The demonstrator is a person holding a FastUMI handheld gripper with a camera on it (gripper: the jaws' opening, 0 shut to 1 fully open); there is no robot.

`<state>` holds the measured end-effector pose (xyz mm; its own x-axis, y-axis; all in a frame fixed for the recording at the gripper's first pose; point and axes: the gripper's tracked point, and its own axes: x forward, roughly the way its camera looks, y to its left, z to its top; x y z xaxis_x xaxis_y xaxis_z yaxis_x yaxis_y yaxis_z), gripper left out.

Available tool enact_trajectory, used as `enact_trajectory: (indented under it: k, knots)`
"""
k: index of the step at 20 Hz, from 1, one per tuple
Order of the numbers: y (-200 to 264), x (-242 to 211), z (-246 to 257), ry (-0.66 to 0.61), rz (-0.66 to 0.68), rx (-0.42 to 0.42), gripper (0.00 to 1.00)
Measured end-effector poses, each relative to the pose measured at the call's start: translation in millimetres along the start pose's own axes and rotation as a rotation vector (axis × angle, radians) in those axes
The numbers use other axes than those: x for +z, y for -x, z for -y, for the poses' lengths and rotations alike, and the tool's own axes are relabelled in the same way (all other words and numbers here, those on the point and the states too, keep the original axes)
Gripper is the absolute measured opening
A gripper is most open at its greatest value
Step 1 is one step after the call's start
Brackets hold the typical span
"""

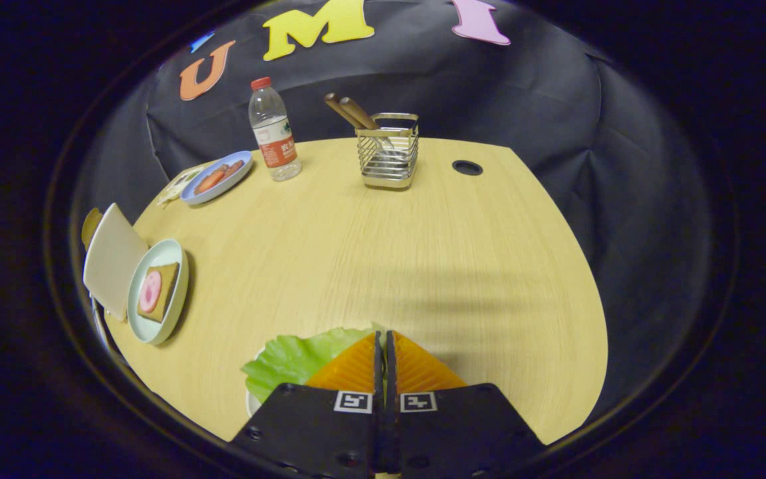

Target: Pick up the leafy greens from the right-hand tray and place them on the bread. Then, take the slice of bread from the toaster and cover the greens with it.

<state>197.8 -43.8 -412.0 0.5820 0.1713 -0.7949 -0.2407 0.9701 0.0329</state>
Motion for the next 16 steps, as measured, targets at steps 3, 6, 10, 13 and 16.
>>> enact_trajectory:
  k: [3, 6, 10, 13, 16]
  knots:
    - [16.0, 5.6, -7.7, -0.009, 0.028, -0.012, 0.01]
    - [42.1, 12.0, -19.3, -0.013, 0.068, -0.026, 0.01]
    - [82.9, 17.9, -38.8, -0.048, 0.115, -0.052, 0.01]
    - [109.5, 19.2, -59.4, -0.061, 0.142, -0.060, 0.01]
    - [134.1, 21.4, -77.7, -0.052, 0.162, -0.087, 0.01]
